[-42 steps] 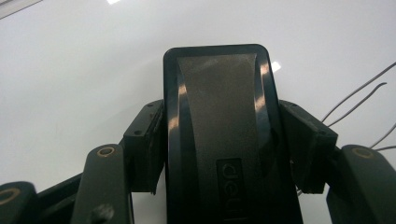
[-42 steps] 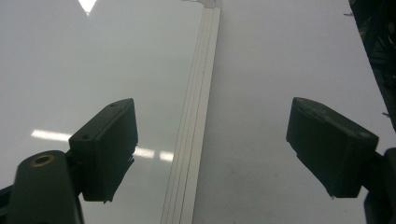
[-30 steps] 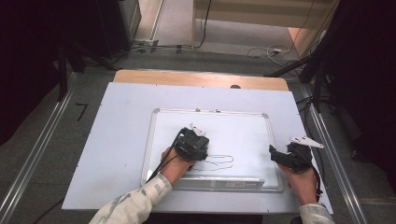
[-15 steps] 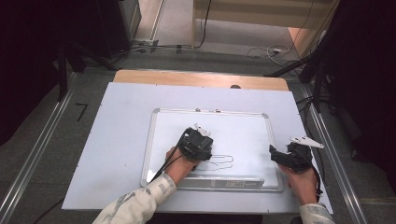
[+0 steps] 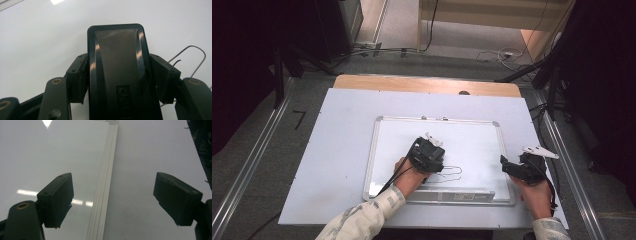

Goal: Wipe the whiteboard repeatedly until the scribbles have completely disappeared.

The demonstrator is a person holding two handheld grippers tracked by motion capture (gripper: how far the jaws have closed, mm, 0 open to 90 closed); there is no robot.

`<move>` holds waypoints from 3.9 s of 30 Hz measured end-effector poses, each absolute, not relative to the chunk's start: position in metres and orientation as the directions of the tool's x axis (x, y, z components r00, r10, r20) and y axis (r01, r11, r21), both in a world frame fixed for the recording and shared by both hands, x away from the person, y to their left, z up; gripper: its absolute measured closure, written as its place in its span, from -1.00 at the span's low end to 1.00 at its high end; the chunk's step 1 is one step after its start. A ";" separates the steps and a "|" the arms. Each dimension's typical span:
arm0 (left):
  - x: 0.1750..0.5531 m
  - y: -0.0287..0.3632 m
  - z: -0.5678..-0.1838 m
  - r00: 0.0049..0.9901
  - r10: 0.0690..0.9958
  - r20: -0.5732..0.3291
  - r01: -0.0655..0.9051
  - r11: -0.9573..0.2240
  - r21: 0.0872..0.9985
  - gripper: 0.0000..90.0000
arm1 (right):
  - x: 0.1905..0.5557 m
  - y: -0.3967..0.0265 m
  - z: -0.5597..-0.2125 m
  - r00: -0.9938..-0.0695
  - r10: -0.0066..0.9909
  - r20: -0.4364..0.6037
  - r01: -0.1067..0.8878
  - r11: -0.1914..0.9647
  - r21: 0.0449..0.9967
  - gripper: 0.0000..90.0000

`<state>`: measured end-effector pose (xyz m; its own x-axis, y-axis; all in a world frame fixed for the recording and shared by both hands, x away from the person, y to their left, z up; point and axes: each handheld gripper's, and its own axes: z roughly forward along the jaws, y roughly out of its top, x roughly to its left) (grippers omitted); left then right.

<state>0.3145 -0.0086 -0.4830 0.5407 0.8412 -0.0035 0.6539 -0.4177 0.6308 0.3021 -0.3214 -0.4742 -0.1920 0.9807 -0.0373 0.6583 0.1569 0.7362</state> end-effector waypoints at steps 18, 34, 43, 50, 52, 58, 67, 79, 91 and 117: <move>0.316 -0.028 -0.483 0.559 0.829 -0.003 0.644 -0.431 0.632 -0.12 | 0.302 -0.321 -0.474 -0.191 0.981 -0.037 0.659 0.156 0.736 -0.66; 0.316 -0.043 -0.483 0.576 0.818 -0.004 0.634 -0.443 0.634 -0.12 | 0.302 -0.322 -0.474 -0.193 0.981 -0.034 0.659 0.155 0.736 -0.66; 0.317 -0.052 -0.483 0.582 0.813 -0.004 0.629 -0.448 0.635 -0.12 | 0.302 -0.322 -0.474 -0.196 0.980 -0.033 0.658 0.156 0.737 -0.66; 0.317 -0.059 -0.483 0.588 0.809 -0.001 0.625 -0.454 0.635 -0.12 | 0.302 -0.322 -0.474 -0.196 0.980 -0.032 0.657 0.156 0.737 -0.66; 0.317 -0.060 -0.483 0.590 0.807 -0.002 0.626 -0.456 0.633 -0.12 | 0.302 -0.322 -0.474 -0.196 0.980 -0.032 0.658 0.156 0.737 -0.66; 0.318 -0.066 -0.483 0.596 0.803 0.000 0.622 -0.462 0.633 -0.12 | 0.302 -0.322 -0.474 -0.196 0.980 -0.032 0.658 0.156 0.737 -0.66; 0.318 -0.073 -0.483 0.605 0.796 -0.001 0.616 -0.468 0.634 -0.12 | 0.302 -0.322 -0.474 -0.197 0.980 -0.030 0.657 0.154 0.738 -0.66; 0.318 -0.085 -0.483 0.615 0.789 -0.001 0.609 -0.475 0.635 -0.12 | 0.302 -0.322 -0.474 -0.197 0.980 -0.029 0.657 0.154 0.738 -0.66; 0.318 -0.099 -0.483 0.624 0.782 0.003 0.602 -0.483 0.636 -0.12 | 0.302 -0.322 -0.473 -0.198 0.980 -0.030 0.656 0.155 0.739 -0.66; 0.316 -0.091 -0.483 0.653 0.757 0.013 0.584 -0.515 0.627 -0.12 | 0.298 -0.327 -0.474 -0.185 0.982 -0.032 0.657 0.148 0.740 -0.66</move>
<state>0.3160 -0.0907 -0.4828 0.6530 0.7573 0.0132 0.5843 -0.5147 0.6274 0.2979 -0.3273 -0.4736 -0.1850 0.9822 -0.0321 0.6566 0.1479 0.7396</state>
